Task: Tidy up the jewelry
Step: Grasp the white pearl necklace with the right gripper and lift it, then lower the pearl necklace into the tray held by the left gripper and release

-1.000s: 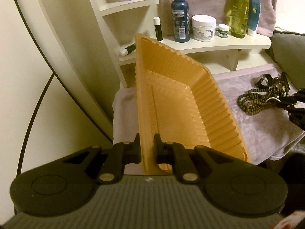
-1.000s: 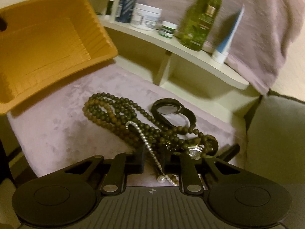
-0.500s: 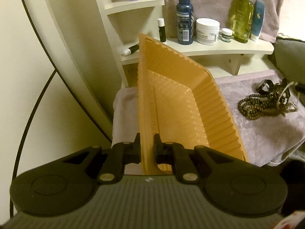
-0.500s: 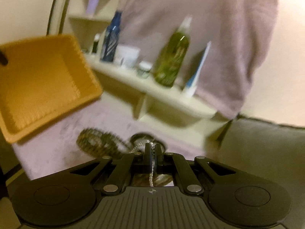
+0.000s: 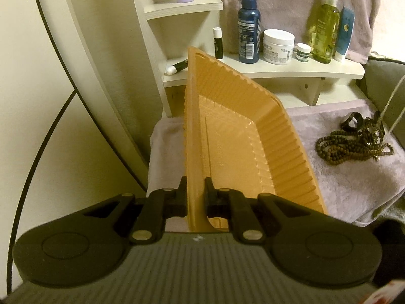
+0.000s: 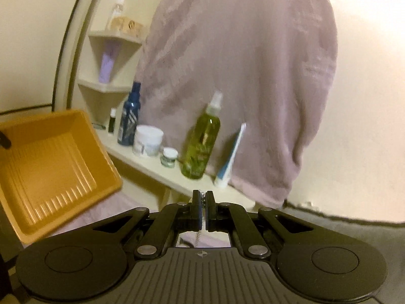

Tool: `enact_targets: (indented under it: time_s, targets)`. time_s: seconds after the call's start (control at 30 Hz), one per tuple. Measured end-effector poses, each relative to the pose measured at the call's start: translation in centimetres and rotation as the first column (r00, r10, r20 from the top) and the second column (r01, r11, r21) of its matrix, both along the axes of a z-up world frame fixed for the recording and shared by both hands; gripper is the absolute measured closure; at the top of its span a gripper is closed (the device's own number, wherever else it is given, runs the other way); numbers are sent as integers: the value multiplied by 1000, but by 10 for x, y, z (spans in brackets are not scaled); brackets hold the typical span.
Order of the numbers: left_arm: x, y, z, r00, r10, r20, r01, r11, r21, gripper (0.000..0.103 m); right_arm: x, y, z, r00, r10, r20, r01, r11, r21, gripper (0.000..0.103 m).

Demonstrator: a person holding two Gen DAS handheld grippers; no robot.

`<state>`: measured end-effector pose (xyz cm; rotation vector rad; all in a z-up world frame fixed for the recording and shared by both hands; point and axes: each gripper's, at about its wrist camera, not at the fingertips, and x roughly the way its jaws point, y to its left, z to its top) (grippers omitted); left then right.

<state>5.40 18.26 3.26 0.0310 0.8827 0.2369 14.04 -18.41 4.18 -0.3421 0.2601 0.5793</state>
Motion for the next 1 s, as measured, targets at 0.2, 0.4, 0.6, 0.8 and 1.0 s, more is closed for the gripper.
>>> enact_targets:
  time_s: [0.2, 0.4, 0.6, 0.8, 1.0]
  targets:
    - [0, 0, 0, 1000, 0, 2, 0, 1000, -4, 93, -5, 22, 18, 997, 65, 31, -66, 997, 40, 101]
    - [0, 2, 0, 1000, -2, 3, 2, 1000, -8, 93, -12, 53, 38, 988, 144, 62, -150, 984, 101, 101]
    - [0, 3, 0, 1000, -2, 4, 2, 1000, -15, 93, -18, 90, 61, 966, 243, 89, -255, 952, 172, 101]
    - [0, 5, -1, 1000, -9, 1, 9, 1000, -18, 93, -11, 139, 55, 936, 351, 9, -344, 911, 226, 101]
    - [0, 5, 0, 1000, -17, -2, 17, 1000, -18, 93, 4, 175, 4, 902, 396, -172, -361, 911, 201, 101]
